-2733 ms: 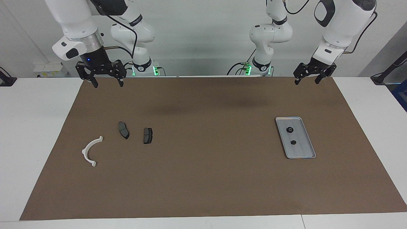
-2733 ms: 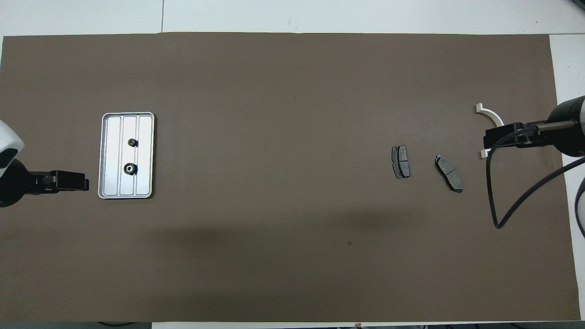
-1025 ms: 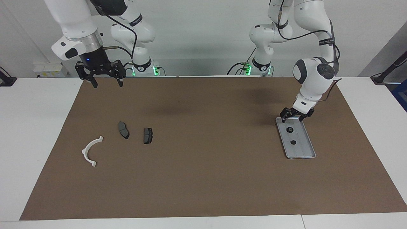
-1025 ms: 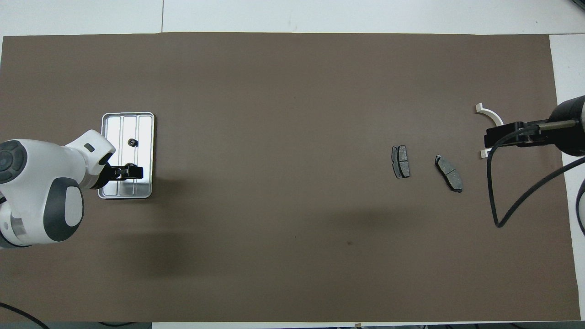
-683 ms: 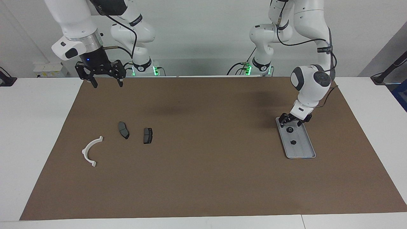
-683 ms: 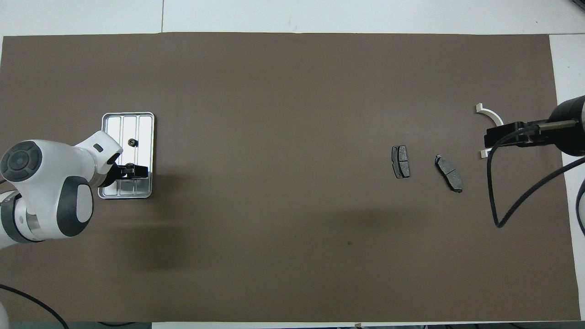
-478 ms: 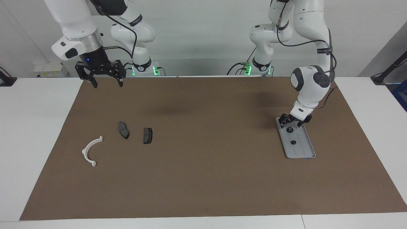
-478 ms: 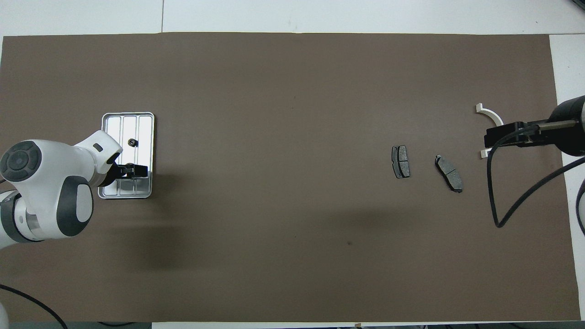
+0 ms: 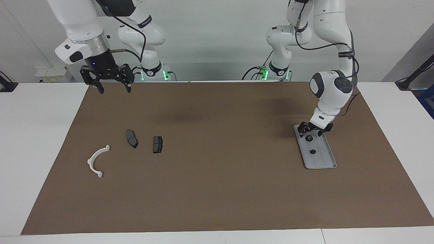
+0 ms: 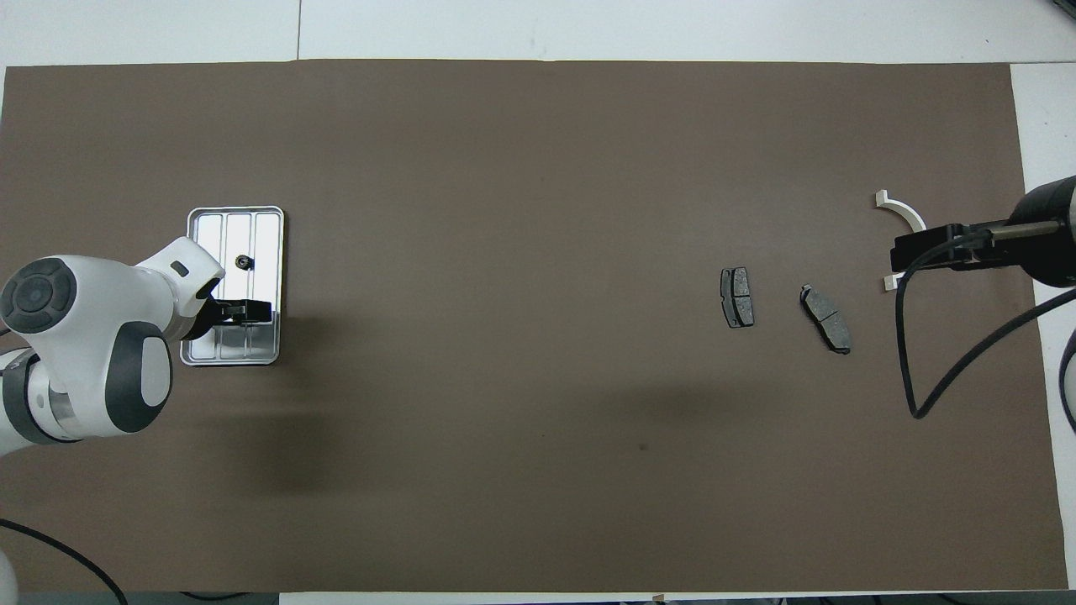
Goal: Place bearing gear from tray to pile
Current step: 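Lift the bearing with the left gripper while the right gripper advances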
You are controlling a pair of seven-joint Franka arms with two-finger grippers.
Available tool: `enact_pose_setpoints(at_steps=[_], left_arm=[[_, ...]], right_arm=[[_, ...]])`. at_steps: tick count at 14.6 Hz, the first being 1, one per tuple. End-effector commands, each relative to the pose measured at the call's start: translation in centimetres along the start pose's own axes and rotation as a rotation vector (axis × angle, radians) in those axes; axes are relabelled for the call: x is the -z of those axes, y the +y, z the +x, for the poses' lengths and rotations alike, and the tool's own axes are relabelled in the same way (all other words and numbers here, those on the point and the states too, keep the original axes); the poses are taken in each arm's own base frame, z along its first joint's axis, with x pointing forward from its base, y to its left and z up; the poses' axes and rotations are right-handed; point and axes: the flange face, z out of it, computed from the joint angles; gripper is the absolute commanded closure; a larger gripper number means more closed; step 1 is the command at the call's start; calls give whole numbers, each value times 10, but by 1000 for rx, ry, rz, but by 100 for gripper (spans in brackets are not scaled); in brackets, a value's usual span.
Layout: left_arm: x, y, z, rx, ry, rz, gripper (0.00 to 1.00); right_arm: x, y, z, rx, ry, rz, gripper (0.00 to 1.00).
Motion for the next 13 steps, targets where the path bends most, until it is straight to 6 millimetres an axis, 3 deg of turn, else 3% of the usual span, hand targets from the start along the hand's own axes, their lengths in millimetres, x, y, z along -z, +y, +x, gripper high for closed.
enact_pose_setpoints(at_steps=[1, 4, 6, 13], left_arm=[[-4, -7, 6, -10, 13, 9, 2], [-5, -7, 6, -10, 12, 9, 3], [-5, -7, 6, -9, 13, 10, 10], [2, -4, 13, -15, 19, 9, 78]], right_arm=[[-1, 1, -2, 15, 10, 22, 0], [-12, -3, -1, 17, 11, 23, 0], [-26, -5, -1, 17, 32, 22, 0], [-85, -31, 7, -38, 59, 30, 0]])
